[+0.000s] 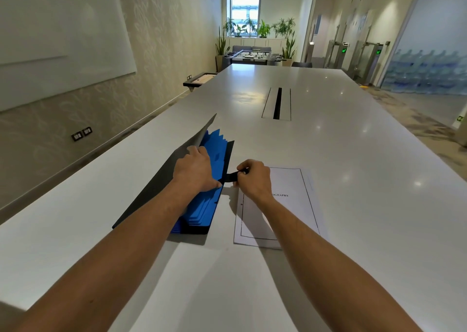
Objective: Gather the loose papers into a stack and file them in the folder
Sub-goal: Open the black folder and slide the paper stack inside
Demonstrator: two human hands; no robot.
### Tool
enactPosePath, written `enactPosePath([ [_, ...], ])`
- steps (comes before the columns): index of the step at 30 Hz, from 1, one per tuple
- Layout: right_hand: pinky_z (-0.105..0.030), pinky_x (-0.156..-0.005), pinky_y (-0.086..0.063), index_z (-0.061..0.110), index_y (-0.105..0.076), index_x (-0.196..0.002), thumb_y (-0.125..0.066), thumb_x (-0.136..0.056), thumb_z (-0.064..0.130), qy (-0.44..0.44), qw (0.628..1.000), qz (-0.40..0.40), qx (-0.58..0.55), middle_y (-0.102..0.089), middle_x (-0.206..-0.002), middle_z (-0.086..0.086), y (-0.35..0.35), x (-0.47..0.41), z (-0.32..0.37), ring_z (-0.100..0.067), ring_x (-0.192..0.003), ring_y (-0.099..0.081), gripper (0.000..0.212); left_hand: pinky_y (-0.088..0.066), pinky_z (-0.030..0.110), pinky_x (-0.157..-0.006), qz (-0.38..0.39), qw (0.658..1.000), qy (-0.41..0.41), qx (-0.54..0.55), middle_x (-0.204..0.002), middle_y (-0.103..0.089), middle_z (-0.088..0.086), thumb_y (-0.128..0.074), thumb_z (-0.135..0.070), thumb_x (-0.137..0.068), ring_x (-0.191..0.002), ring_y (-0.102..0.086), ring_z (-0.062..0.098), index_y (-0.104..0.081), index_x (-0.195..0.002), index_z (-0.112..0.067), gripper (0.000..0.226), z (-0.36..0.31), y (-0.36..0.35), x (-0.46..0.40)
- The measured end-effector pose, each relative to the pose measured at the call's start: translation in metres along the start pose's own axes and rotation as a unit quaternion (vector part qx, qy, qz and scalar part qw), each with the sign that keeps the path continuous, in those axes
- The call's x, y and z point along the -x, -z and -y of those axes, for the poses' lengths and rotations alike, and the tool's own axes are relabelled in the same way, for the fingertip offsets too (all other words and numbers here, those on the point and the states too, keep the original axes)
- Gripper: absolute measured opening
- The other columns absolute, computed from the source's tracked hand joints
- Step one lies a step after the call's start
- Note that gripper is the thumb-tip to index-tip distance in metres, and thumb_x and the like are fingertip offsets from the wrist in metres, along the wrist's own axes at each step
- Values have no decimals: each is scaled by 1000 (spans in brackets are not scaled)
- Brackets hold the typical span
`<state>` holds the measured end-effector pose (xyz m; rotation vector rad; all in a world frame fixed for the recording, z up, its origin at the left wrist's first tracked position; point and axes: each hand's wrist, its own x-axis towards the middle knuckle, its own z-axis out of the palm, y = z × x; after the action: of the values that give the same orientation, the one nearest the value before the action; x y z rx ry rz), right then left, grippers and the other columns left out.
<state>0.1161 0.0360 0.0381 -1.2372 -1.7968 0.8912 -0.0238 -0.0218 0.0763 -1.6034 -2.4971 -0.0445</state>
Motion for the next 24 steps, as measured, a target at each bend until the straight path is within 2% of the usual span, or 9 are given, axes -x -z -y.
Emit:
enactPosePath([
  [3, -16, -59, -52, 5, -67, -99, -59, -80, -6, 2, 1000, 4, -6, -61, -89, -5, 2, 1, 2, -21, -75, -69, 23, -50, 40, -84, 2, 1000, -7, 5, -139, -36, 22, -74, -47, -70, -110, -56, 33, -27, -137, -2, 93, 3, 5, 1],
  [7, -14, -58, -51, 3, -66, -101, -59, -81, -8, -1, 1000, 7, -16, -61, -93, -7, 5, 2, -1, -18, -72, -66, 23, -46, 38, -80, 26, 997, 4, 69, -133, -41, 20, -66, -26, -76, -109, -53, 34, -25, -138, -1, 78, 9, 15, 0],
  [11, -32, -74, -60, 2, -64, -104, -57, -85, -7, -8, 999, 12, -31, -64, -104, -14, 8, 3, -2, -25, -79, -69, 23, -43, 35, -75, 37, 988, 19, 146, -129, -48, 20, -57, -14, -83, -108, -54, 33, -28, -138, -2, 63, 15, 22, -1],
  [15, -39, -83, -58, 5, -61, -113, -55, -91, 3, -4, 998, 52, -19, -67, -104, -17, 11, 7, -7, -27, -84, -69, 23, -48, 43, -87, 54, 985, 15, 165, -136, -45, 21, -50, -10, -89, -113, -53, 36, -25, -142, -6, 59, 12, 18, 3],
  [17, -36, -85, -55, 9, -58, -120, -60, -91, 16, 13, 998, 61, 3, -66, -105, -14, 14, 10, -9, -23, -90, -66, 30, -46, 43, -91, 60, 986, 9, 158, -144, -37, 22, -47, -10, -91, -118, -50, 38, -15, -149, -10, 66, 5, 14, 4],
  [19, -30, -83, -50, 12, -53, -127, -62, -90, 29, 29, 998, 52, 24, -63, -113, -10, 20, 13, -13, -19, -97, -60, 42, -46, 39, -84, 53, 987, -1, 150, -148, -32, 24, -46, -10, -93, -116, -53, 36, 0, -153, -19, 76, -2, 10, 7],
  [21, -30, -84, -47, 14, -51, -129, -63, -89, 35, 35, 998, 27, 45, -61, -119, -9, 30, 14, -19, -18, -102, -58, 47, -41, 33, -72, 58, 988, -16, 144, -152, -23, 26, -46, -8, -94, -110, -56, 35, 6, -152, -32, 81, -9, 4, 8],
  [22, -32, -86, -48, 14, -51, -129, -62, -89, 37, 30, 998, 12, 56, -60, -121, -10, 37, 14, -24, -19, -105, -58, 47, -40, 30, -68, 69, 987, -22, 143, -153, -19, 27, -46, -8, -94, -107, -57, 35, 3, -151, -36, 81, -11, 1, 8],
  [24, -34, -88, -47, 15, -53, -127, -62, -89, 37, 7, 996, -22, 87, -60, -124, -10, 54, 13, -34, -22, -108, -58, 45, -42, 28, -61, 81, 986, -32, 140, -140, -35, 25, -46, -8, -93, -88, -56, 28, -19, -149, -33, 66, -15, -9, 8],
])
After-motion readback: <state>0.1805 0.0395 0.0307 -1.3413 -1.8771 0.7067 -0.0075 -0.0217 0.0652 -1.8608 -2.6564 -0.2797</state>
